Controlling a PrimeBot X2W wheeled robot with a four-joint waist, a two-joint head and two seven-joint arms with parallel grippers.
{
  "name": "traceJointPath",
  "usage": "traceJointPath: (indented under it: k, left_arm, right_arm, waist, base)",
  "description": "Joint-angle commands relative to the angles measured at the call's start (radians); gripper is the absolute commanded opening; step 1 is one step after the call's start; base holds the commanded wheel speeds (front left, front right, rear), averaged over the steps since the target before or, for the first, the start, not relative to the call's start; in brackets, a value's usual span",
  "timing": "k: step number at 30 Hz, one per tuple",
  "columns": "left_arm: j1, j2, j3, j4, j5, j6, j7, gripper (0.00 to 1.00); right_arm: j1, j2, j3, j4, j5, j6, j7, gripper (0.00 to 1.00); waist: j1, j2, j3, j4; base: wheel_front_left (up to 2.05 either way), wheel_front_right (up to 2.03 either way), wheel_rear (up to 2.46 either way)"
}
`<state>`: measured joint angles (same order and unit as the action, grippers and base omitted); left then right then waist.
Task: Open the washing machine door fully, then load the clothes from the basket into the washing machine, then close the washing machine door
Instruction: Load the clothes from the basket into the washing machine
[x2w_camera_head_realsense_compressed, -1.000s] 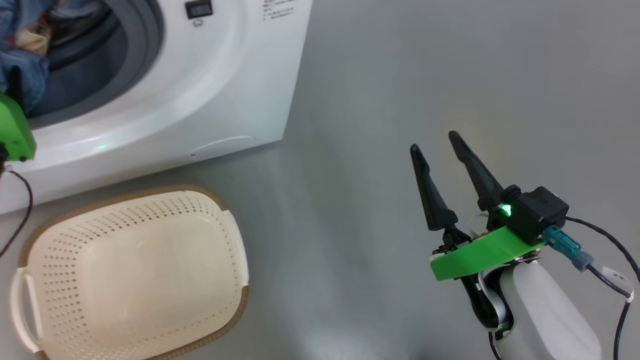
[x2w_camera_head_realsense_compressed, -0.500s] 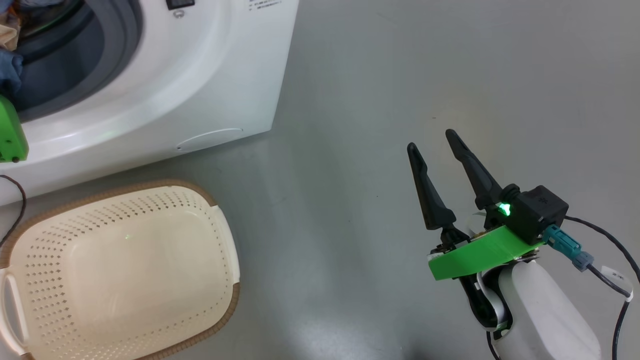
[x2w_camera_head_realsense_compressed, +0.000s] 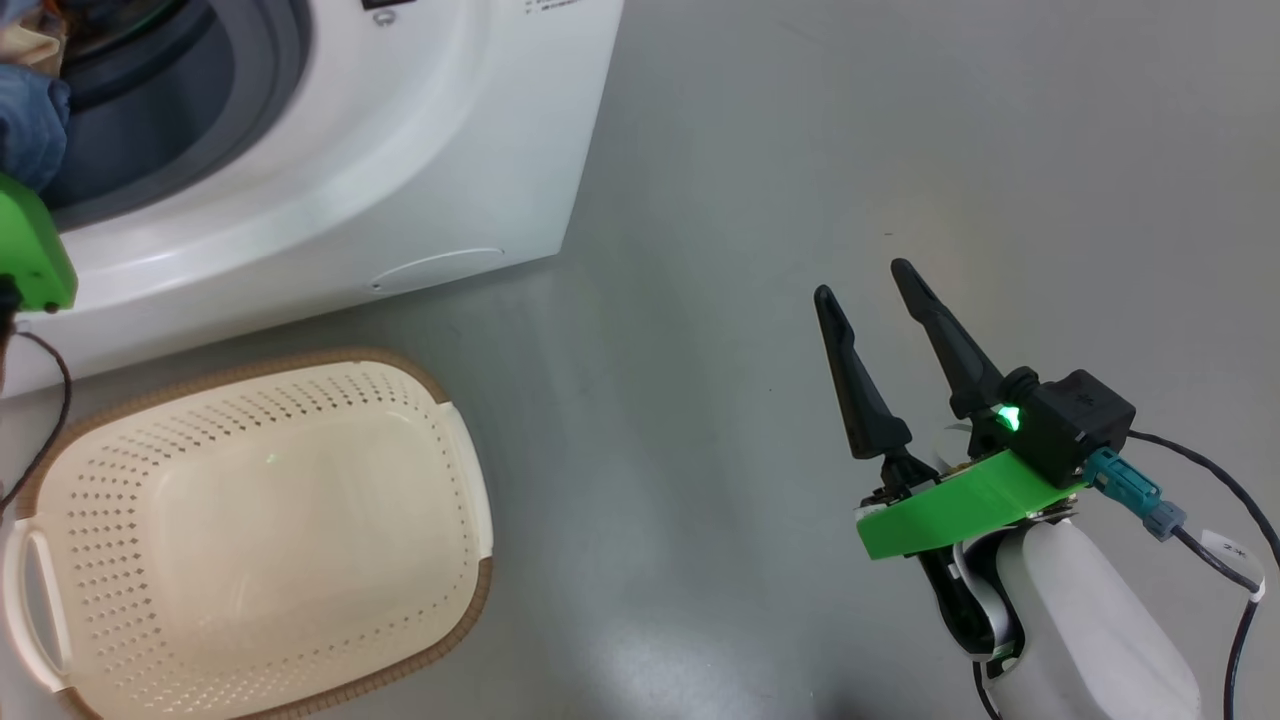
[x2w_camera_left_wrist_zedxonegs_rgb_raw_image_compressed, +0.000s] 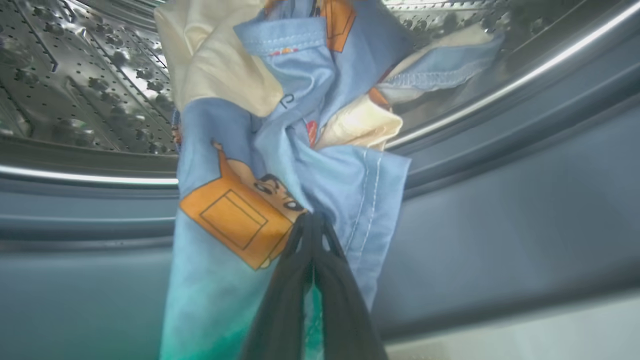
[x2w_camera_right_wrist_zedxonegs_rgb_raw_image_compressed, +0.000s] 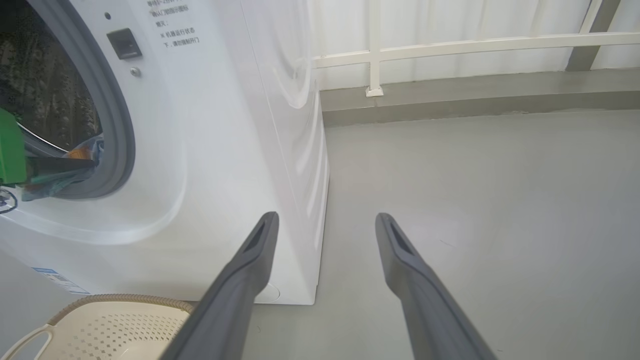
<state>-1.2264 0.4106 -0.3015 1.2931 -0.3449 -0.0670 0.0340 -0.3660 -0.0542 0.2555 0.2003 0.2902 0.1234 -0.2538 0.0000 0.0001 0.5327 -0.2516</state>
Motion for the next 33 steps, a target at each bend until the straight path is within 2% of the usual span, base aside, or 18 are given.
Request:
traceJointPath:
  k: [1,9,20,22,23,27,29,33]
  left_arm:
    - [-0.033,0.042,0.019,-0.026,-0.015,-0.007,-0.029,0.0]
    - [-0.105,0.058,0.026,-0.064,-0.044,-0.046,-0.15,0.0]
    - [-0.206,0.1,0.016,-0.151,-0.058,-0.061,-0.284,0.0]
    - [-0.218,0.106,0.036,-0.191,-0.077,-0.062,-0.293,0.0]
    - [-0.224,0.117,0.081,-0.273,-0.099,-0.063,-0.295,0.0]
    - [-0.175,0.125,0.174,-0.421,-0.104,-0.063,-0.295,0.0]
    - [-0.146,0.117,0.197,-0.433,-0.094,-0.063,-0.295,0.0]
    - [-0.127,0.104,0.191,-0.373,-0.074,-0.063,-0.296,0.0]
  right_arm:
    - [-0.007,0.004,0.016,-0.022,0.0,0.007,-0.008,1.0]
    - [-0.004,0.004,0.021,-0.046,0.002,0.007,-0.008,1.0]
    - [0.016,0.004,0.019,-0.088,0.009,0.007,-0.008,1.0]
    - [0.018,0.004,0.021,-0.093,0.01,0.007,-0.008,1.0]
    - [0.017,0.004,0.022,-0.098,0.011,0.007,-0.008,1.0]
    - [0.01,0.004,0.023,-0.105,0.011,0.007,-0.008,1.0]
    - [0.009,0.004,0.028,-0.102,0.01,0.007,-0.008,1.0]
    - [0.01,0.004,0.034,-0.092,0.011,0.007,-0.008,1.0]
  waist:
    - [0.0,-0.0001,0.005,0.002]
    - [0.0,-0.0001,0.063,-0.022]
    - [0.0,-0.0001,0.143,-0.068]
    - [0.0,-0.0001,0.151,-0.072]
    - [0.0,-0.0001,0.16,-0.075]
    - [0.0,-0.0001,0.171,-0.076]
    - [0.0,-0.0001,0.168,-0.075]
    - [0.0,-0.0001,0.157,-0.073]
  base:
    - [0.0,0.0,0.0]
    - [0.0,0.0,0.0]
    - [0.0,0.0,0.0]
    - [0.0,0.0,0.0]
    - [0.0,0.0,0.0]
    - [0.0,0.0,0.0]
    - [0.0,0.0,0.0]
    - [0.0,0.0,0.0]
